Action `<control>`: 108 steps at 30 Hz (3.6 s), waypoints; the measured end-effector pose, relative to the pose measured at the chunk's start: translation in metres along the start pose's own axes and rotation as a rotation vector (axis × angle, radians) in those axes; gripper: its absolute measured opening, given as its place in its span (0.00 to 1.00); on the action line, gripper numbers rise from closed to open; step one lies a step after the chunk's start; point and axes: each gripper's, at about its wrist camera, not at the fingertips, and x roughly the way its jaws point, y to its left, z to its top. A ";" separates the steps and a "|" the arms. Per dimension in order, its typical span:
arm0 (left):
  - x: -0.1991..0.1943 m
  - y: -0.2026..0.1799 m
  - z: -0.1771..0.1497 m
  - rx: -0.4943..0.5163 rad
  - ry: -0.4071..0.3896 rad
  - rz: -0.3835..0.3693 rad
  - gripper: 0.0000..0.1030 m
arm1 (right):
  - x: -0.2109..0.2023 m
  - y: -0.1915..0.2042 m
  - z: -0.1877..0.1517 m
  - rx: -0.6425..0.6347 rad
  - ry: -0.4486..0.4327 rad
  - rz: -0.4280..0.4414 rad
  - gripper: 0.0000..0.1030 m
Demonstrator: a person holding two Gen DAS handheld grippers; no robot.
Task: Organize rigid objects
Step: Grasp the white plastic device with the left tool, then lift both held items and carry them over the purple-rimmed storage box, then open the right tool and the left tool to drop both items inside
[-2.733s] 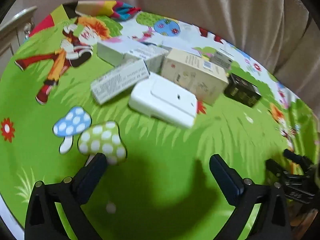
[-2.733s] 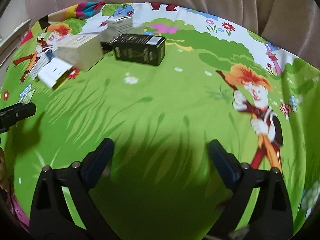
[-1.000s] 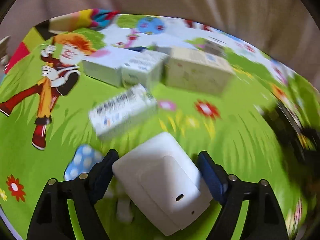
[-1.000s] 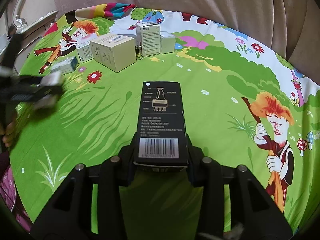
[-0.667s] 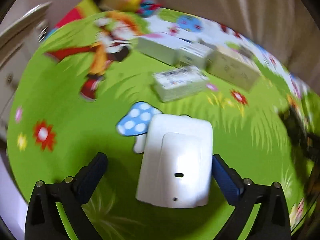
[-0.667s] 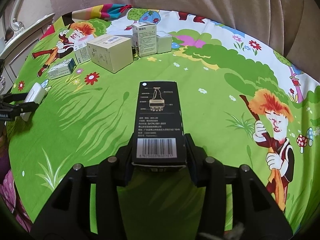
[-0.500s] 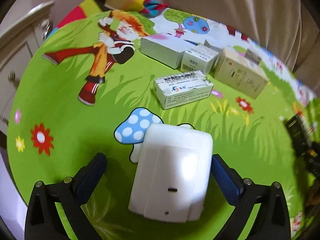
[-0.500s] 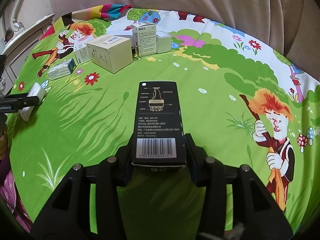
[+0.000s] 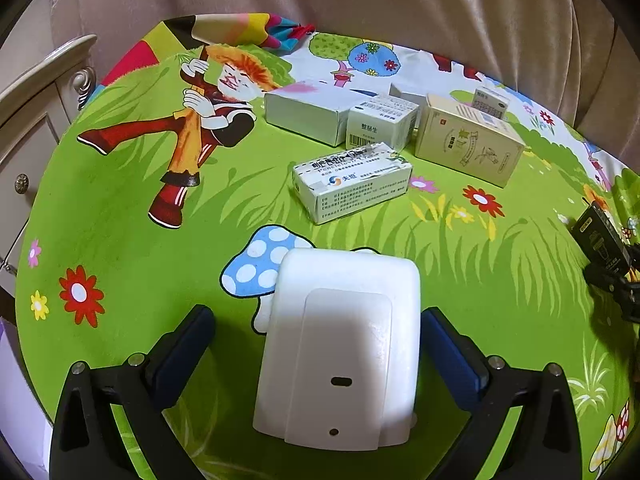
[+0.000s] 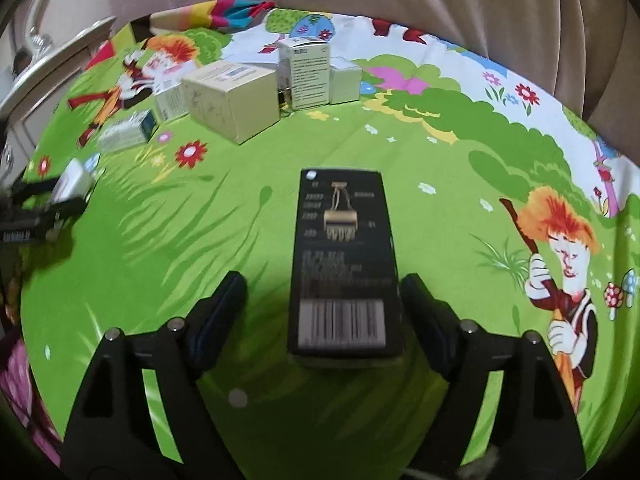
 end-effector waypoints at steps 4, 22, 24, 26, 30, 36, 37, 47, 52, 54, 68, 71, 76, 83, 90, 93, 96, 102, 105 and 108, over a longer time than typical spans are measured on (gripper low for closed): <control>0.005 0.002 0.005 0.000 0.020 -0.004 1.00 | 0.008 -0.005 0.009 0.035 0.000 -0.031 0.78; -0.107 -0.042 -0.010 0.087 -0.228 -0.161 0.62 | -0.105 0.060 -0.042 0.190 -0.238 -0.152 0.41; -0.154 -0.051 -0.010 0.116 -0.407 -0.158 0.62 | -0.161 0.074 -0.041 0.189 -0.461 -0.199 0.41; -0.200 -0.058 -0.015 0.138 -0.594 -0.142 0.62 | -0.219 0.094 -0.048 0.167 -0.699 -0.271 0.41; -0.267 -0.064 -0.043 0.136 -0.931 -0.121 0.62 | -0.289 0.131 -0.068 0.100 -1.001 -0.389 0.41; -0.294 -0.065 -0.055 0.131 -1.011 -0.162 0.62 | -0.308 0.159 -0.070 0.027 -1.049 -0.377 0.41; -0.293 -0.062 -0.052 0.122 -0.998 -0.169 0.62 | -0.307 0.161 -0.070 0.023 -1.043 -0.369 0.41; -0.275 -0.002 -0.053 -0.035 -0.835 -0.143 0.62 | -0.283 0.191 -0.057 -0.042 -0.936 -0.215 0.41; -0.266 0.033 -0.059 -0.098 -0.753 -0.088 0.62 | -0.268 0.218 -0.048 -0.116 -0.874 -0.122 0.41; -0.260 0.050 -0.063 -0.131 -0.694 -0.070 0.62 | -0.261 0.232 -0.042 -0.146 -0.830 -0.053 0.41; -0.228 0.153 -0.122 -0.348 -0.478 0.061 0.62 | -0.207 0.315 -0.029 -0.316 -0.579 0.248 0.41; -0.221 0.171 -0.137 -0.394 -0.443 0.083 0.62 | -0.193 0.335 -0.028 -0.368 -0.518 0.290 0.41; -0.210 0.193 -0.153 -0.442 -0.380 0.118 0.62 | -0.176 0.371 -0.031 -0.485 -0.441 0.339 0.41; -0.194 0.214 -0.165 -0.493 -0.300 0.142 0.62 | -0.149 0.421 -0.046 -0.665 -0.330 0.383 0.41; -0.185 0.229 -0.175 -0.546 -0.254 0.162 0.62 | -0.130 0.445 -0.060 -0.768 -0.255 0.400 0.41; -0.183 0.236 -0.178 -0.571 -0.242 0.176 0.62 | -0.123 0.450 -0.061 -0.785 -0.226 0.413 0.41; -0.185 0.246 -0.183 -0.615 -0.237 0.218 0.63 | -0.113 0.455 -0.064 -0.793 -0.202 0.414 0.41; -0.188 0.262 -0.191 -0.700 -0.207 0.340 0.91 | -0.099 0.450 -0.061 -0.733 -0.165 0.454 0.61; -0.194 0.258 -0.190 -0.693 -0.230 0.363 0.91 | -0.100 0.431 -0.052 -0.649 -0.178 0.459 0.66; -0.196 0.245 -0.183 -0.639 -0.256 0.310 0.91 | -0.100 0.402 -0.040 -0.547 -0.193 0.436 0.71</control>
